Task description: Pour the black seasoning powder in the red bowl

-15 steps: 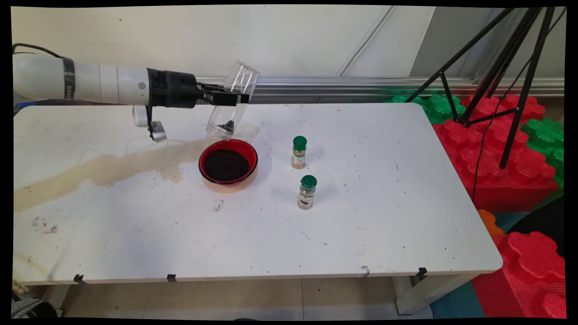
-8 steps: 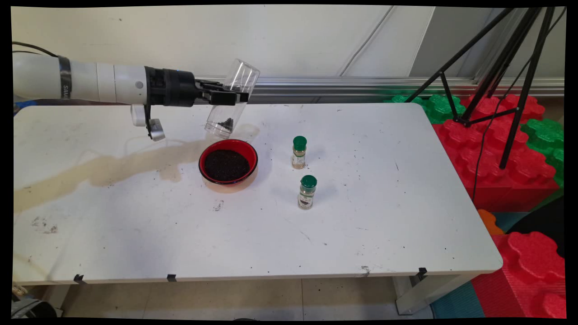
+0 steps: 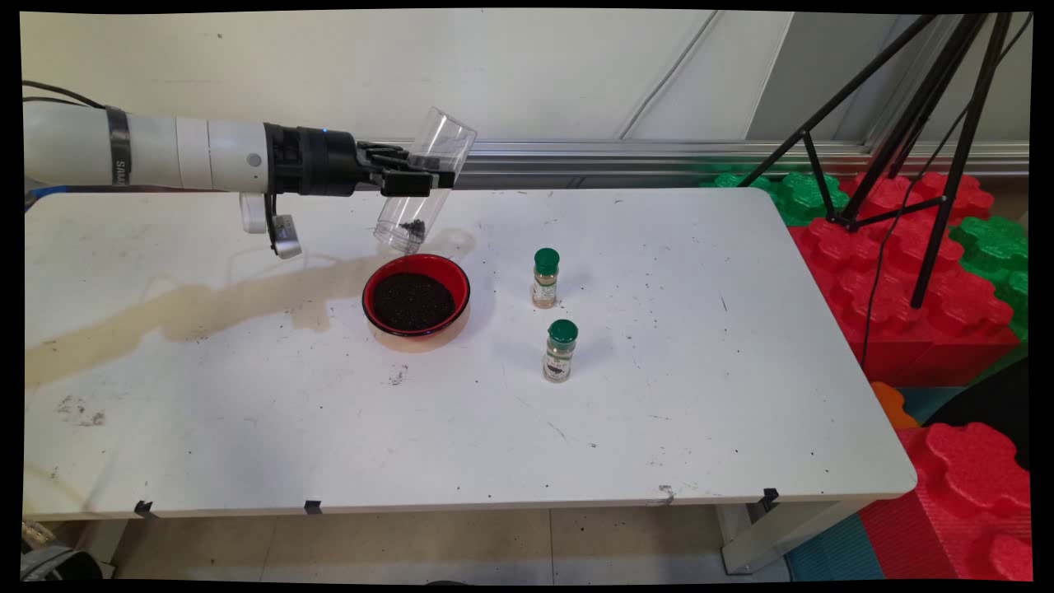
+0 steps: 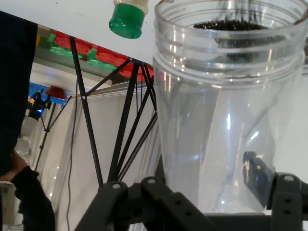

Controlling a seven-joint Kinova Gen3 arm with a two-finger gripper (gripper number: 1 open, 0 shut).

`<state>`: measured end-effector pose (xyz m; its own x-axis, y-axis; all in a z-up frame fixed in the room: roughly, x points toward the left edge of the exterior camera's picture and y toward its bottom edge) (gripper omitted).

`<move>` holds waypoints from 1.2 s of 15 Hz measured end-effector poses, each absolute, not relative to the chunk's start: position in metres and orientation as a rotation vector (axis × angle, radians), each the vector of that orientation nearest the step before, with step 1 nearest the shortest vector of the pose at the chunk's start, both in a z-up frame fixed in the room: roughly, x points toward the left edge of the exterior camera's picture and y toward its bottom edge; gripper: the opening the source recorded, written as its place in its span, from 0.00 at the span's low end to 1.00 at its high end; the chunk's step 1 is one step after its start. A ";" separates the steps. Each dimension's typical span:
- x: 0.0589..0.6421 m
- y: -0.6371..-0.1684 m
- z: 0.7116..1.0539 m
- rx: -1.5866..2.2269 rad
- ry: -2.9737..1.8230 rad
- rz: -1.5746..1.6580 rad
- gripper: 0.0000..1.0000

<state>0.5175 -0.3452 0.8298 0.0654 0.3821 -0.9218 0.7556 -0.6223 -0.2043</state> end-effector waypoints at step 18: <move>0.523 -0.338 0.823 2.049 0.949 -1.560 0.00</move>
<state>0.5225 -0.3379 0.8227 0.1490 0.2765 -0.9494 0.7159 -0.6924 -0.0893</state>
